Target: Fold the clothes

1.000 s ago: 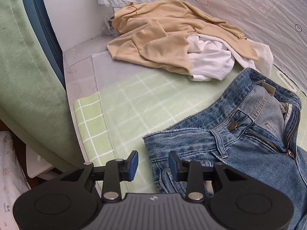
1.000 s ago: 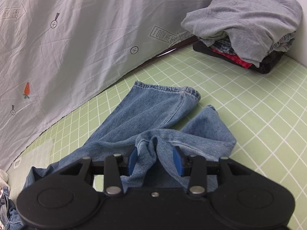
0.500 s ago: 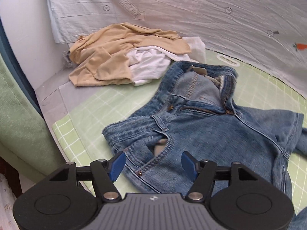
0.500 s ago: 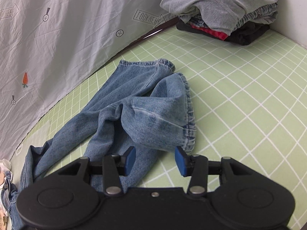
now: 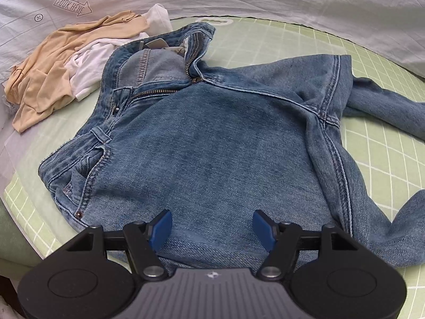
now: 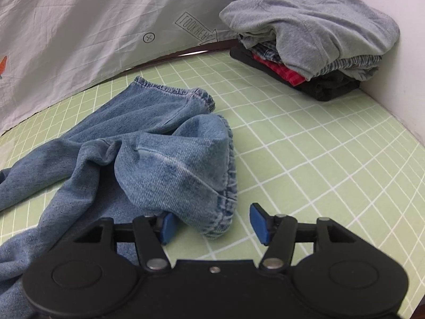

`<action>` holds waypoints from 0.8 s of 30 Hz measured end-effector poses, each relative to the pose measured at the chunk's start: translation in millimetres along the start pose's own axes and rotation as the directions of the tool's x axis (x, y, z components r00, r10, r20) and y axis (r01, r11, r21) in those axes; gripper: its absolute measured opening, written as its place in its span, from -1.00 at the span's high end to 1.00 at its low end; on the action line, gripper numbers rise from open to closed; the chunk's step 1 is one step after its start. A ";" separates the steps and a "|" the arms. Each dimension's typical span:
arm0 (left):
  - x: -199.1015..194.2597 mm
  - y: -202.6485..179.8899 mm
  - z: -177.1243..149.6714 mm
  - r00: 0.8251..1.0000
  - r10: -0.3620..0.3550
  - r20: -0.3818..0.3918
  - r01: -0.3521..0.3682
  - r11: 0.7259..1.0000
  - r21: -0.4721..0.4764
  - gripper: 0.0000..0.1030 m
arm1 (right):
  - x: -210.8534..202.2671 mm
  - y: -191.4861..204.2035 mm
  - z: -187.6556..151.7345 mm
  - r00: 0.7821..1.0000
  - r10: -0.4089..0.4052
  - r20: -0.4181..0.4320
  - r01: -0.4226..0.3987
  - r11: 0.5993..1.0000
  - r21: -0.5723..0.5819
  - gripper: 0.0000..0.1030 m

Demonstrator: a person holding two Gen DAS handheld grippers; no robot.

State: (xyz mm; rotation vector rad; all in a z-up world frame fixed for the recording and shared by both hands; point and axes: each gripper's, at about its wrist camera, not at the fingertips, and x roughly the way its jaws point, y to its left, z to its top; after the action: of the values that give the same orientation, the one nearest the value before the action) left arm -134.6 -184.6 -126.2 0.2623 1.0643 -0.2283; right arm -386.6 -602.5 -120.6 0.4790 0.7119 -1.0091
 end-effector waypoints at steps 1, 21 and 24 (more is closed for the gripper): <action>1.4 -1.4 2.3 1.000 0.002 -0.007 -0.002 1.000 -0.006 -0.32 | -2.1 -3.0 2.2 1.000 0.017 0.011 -0.017 1.000 0.007 0.66; 36.4 1.3 35.3 0.994 0.110 -0.028 -0.112 0.992 -0.063 -0.61 | -20.6 -101.1 83.7 0.976 -0.185 0.119 0.155 0.962 0.226 0.88; 39.1 5.7 36.5 0.993 0.111 -0.036 -0.113 0.989 -0.092 -0.72 | 7.0 -104.0 71.8 0.990 -0.138 0.004 0.133 0.959 0.252 0.68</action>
State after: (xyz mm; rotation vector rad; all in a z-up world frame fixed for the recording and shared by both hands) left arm -84.4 -193.2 -143.3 0.2412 1.0842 -0.0733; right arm -453.9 -702.2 -81.0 0.6450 0.6061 -1.2403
